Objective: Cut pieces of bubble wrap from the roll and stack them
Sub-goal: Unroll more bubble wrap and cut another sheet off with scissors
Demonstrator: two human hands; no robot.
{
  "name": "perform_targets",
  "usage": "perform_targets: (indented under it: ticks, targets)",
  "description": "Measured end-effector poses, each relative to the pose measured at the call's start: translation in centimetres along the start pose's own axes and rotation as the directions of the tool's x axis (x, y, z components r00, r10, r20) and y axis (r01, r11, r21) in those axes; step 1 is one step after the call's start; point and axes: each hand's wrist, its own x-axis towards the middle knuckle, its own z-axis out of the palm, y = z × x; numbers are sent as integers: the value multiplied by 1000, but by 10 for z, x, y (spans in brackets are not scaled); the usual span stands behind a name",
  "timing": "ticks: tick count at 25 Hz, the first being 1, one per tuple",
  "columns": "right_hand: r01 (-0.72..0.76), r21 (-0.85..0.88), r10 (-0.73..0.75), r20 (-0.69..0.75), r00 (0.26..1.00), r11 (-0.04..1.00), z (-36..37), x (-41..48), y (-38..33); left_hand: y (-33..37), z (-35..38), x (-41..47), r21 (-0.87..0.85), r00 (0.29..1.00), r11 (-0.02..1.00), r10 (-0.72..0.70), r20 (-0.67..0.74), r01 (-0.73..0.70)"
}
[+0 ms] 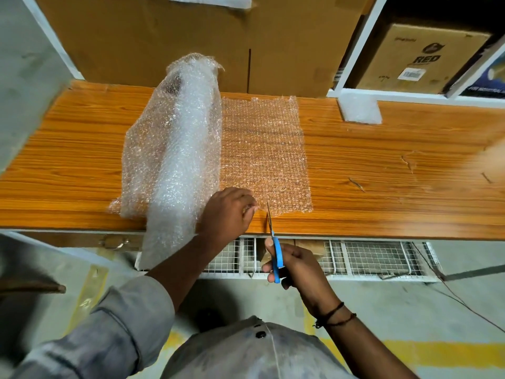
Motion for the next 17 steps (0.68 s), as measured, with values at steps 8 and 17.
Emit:
perform_targets:
  ticks: [8,17]
  targets:
    - [52,31,-52,-8,999,998,4,1,2,12,1,-5,-29,998,999,-19,-55,18]
    - [72,74,-70,-20,997,995,11,8,-1,9,1,-5,-74,997,997,14,-78,-20]
